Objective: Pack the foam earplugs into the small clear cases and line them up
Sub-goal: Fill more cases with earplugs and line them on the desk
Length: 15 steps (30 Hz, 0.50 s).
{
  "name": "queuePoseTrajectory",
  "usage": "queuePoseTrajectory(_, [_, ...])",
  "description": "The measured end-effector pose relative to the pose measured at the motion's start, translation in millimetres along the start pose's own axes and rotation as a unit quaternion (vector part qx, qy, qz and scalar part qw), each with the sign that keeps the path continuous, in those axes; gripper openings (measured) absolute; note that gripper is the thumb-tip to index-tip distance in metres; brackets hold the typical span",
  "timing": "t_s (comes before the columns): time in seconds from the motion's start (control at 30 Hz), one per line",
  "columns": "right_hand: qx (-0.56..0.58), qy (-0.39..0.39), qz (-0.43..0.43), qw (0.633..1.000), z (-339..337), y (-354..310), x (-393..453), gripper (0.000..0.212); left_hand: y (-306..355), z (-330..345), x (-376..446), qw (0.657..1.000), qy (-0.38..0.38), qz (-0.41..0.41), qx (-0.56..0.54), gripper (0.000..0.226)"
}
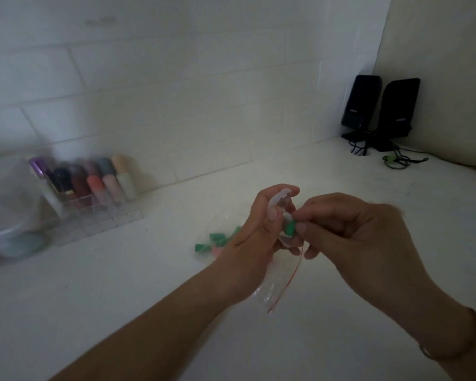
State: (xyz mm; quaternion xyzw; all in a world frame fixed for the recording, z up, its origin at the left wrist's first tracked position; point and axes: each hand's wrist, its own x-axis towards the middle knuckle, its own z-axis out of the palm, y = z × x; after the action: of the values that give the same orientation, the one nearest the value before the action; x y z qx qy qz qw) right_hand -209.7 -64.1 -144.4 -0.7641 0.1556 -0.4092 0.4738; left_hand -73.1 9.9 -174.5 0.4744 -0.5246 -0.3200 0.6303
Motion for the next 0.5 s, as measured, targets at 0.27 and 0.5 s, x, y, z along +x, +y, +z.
queuePoseTrajectory(0.27, [-0.281,-0.009,-0.197,0.939,0,12,1,0.019,-12,-1,7,0.993,0.022,0.000,-0.116,0.025])
queuePoseTrajectory(0.5, [-0.312,-0.028,-0.180,0.933,-1,15,2,0.013,-9,-4,4,0.996,0.009,0.012,-0.090,0.027])
